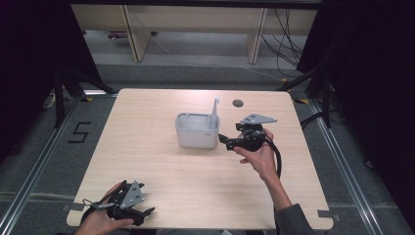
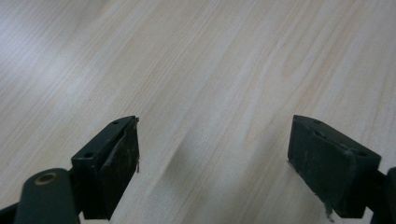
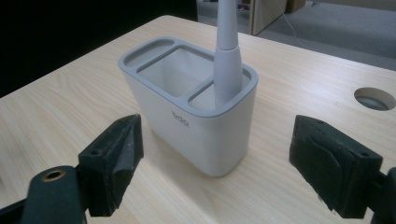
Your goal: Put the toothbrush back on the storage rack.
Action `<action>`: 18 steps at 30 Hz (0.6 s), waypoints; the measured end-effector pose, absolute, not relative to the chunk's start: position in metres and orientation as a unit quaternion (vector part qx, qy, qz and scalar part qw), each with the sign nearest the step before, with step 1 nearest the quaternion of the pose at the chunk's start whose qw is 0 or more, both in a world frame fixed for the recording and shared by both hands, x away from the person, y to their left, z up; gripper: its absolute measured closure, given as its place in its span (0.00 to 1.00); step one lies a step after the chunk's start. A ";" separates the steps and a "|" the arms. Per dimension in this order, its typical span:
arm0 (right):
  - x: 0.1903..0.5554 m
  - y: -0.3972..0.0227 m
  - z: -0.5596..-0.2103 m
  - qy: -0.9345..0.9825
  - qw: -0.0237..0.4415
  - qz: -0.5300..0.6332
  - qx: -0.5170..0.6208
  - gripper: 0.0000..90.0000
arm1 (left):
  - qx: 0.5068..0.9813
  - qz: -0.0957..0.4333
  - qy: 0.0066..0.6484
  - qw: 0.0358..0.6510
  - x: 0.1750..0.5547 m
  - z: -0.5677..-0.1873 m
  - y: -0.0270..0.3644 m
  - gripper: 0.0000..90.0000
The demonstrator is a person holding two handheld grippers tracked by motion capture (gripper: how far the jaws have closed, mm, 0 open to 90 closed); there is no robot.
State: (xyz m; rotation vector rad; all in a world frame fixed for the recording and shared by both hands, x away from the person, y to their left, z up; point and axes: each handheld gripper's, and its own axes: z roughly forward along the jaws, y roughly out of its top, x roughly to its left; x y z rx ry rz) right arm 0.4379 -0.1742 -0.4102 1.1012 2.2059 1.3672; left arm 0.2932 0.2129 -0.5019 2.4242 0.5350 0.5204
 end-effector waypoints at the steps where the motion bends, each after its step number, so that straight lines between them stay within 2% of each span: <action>1: 0.435 -0.175 -0.410 0.772 0.162 0.475 0.391 0.20 | 0.913 0.196 0.201 0.298 0.293 -0.502 0.213 0.18; 18: 0.415 -0.181 -0.419 0.785 0.166 0.465 0.374 0.20 | 0.912 0.196 0.203 0.299 0.293 -0.502 0.213 0.18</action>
